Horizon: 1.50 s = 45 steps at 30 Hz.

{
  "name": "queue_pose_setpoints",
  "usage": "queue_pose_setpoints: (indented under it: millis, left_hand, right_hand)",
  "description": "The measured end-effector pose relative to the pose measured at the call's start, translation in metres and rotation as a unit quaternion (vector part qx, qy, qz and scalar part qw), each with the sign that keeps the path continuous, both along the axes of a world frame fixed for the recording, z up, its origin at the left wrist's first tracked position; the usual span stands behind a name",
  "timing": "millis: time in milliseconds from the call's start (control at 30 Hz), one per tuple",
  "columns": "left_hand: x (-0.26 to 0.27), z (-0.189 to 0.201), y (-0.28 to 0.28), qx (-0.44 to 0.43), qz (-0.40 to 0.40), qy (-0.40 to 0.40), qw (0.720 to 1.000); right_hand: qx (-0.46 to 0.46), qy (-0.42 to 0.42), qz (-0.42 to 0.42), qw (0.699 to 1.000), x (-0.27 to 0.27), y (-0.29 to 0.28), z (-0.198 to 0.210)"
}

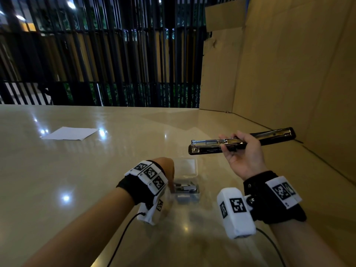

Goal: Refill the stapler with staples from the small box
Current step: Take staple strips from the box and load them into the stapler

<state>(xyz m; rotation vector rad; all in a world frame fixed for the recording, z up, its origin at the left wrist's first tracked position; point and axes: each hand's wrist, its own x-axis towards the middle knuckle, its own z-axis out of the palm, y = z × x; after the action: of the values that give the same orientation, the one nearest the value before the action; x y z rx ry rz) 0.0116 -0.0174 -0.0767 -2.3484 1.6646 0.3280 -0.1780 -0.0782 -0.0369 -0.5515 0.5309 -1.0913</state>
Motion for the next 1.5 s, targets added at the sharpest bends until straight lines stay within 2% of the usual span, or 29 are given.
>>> queue_pose_setpoints:
  millis: [100, 200, 300, 333, 467, 667, 767, 867, 967, 1100, 1167, 1200, 1333, 1500]
  left_hand:
    - [0.001, 0.013, 0.006, -0.052, 0.035, 0.074, 0.995]
    - [0.005, 0.015, 0.013, -0.124, 0.056, 0.153, 0.979]
    - [0.010, 0.020, 0.018, -0.212, 0.101, 0.286, 0.929]
    - [0.010, 0.021, 0.019, -0.238, 0.119, 0.343, 0.901]
    - [0.016, 0.022, 0.023, -0.315, 0.169, 0.543, 0.760]
    - [0.022, 0.015, 0.018, -0.345, 0.201, 0.728, 0.557]
    - [0.017, 0.015, 0.014, -0.346, 0.218, 0.773, 0.485]
    - [0.012, 0.017, 0.011, -0.330, 0.232, 0.801, 0.442]
    - [0.009, 0.016, 0.008, -0.330, 0.233, 0.807, 0.431]
    - [0.010, 0.012, 0.006, -0.357, 0.205, 0.795, 0.445]
    - [0.009, 0.012, 0.005, -0.389, 0.178, 0.788, 0.443]
    - [0.008, 0.013, 0.005, -0.410, 0.160, 0.776, 0.451]
    - [-0.003, 0.017, 0.005, -0.470, 0.052, 0.684, 0.555]
    - [-0.020, 0.019, 0.007, -0.476, -0.077, 0.587, 0.650]
  right_hand:
    - [0.004, 0.002, 0.003, 1.000, 0.001, -0.001, -0.001]
    - [0.004, -0.003, 0.002, 1.000, 0.001, 0.000, -0.002]
    - [0.003, -0.004, 0.007, 1.000, 0.001, -0.002, -0.003]
    - [0.002, -0.005, 0.011, 1.000, 0.002, -0.002, -0.004]
    - [-0.003, 0.001, 0.019, 1.000, 0.003, -0.001, -0.006]
    - [0.007, 0.007, 0.028, 1.000, 0.006, 0.000, -0.010]
    - [0.010, 0.007, 0.033, 0.999, 0.007, -0.002, -0.012]
    - [0.013, 0.004, 0.031, 0.999, 0.009, -0.004, -0.015]
    - [0.014, 0.009, 0.028, 0.999, 0.009, -0.005, -0.017]
    - [0.014, 0.022, 0.033, 0.999, 0.009, -0.005, -0.016]
    - [0.014, 0.027, 0.033, 0.999, 0.009, -0.005, -0.017]
    - [0.014, 0.026, 0.033, 0.999, 0.010, -0.006, -0.017]
    - [0.009, 0.015, 0.030, 0.999, 0.012, -0.006, -0.018]
    - [0.006, 0.015, 0.034, 0.999, 0.013, 0.002, -0.015]
